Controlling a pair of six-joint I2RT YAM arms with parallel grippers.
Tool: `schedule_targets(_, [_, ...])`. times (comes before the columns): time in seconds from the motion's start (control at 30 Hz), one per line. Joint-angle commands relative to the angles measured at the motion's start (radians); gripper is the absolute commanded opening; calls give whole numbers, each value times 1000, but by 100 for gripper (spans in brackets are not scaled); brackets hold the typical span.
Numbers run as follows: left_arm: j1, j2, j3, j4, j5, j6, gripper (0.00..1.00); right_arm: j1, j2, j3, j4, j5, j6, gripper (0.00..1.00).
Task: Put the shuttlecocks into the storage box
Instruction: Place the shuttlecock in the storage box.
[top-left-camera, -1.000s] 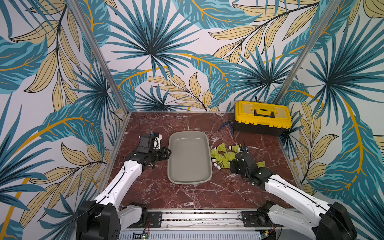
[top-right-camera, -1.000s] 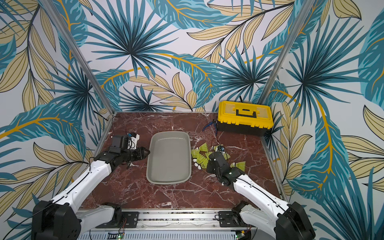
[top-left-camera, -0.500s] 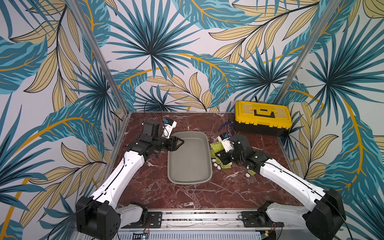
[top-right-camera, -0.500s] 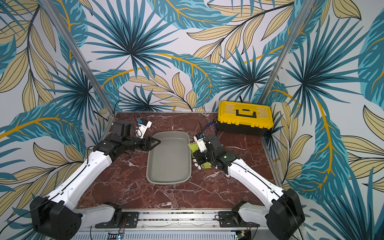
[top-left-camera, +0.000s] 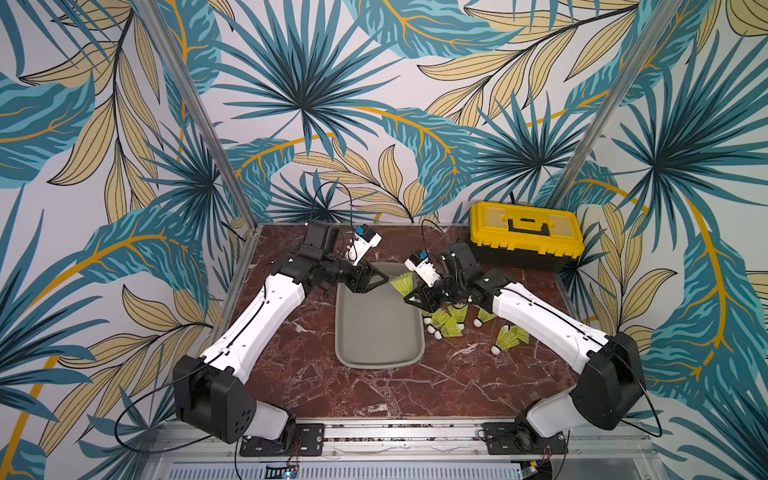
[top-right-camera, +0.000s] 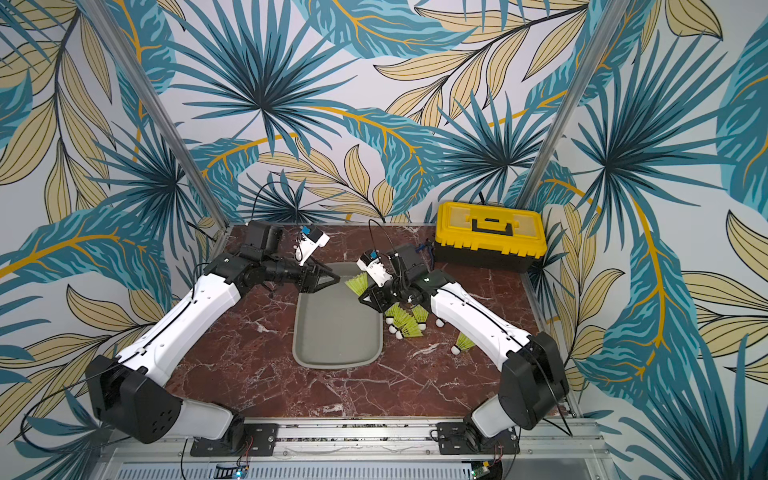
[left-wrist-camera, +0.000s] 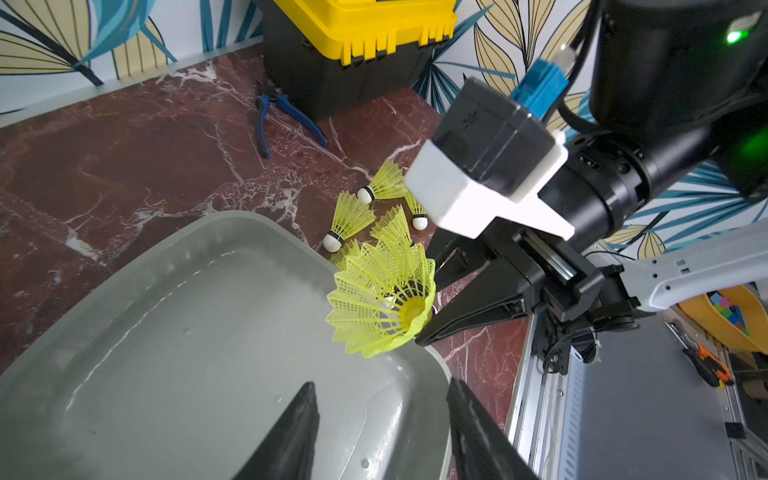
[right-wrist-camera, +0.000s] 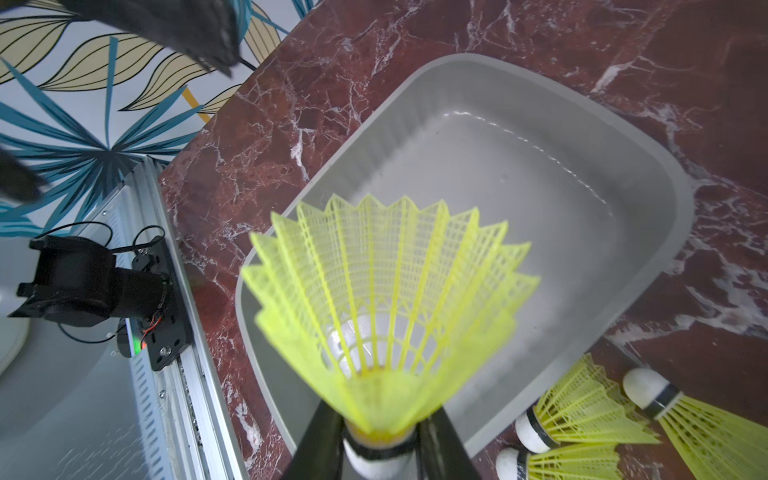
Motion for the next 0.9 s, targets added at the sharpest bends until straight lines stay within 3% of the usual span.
schedule_targets(0.0, [-10,15,60,-68,48,63,53,8,29,35,-85,-86,-57,26])
schedule_targets(0.4, [-42,89,118,-168,102,125,48,21,100,117,-192,-141,-113,26])
schedule_targets(0.7, [-48,114,129,-216,117,146,32,26,122,148,-224,-141,-123,26])
schedule_targets(0.87, [-50,116,120,-213,106,145,33,27,121,154,-232,-148,-125,26])
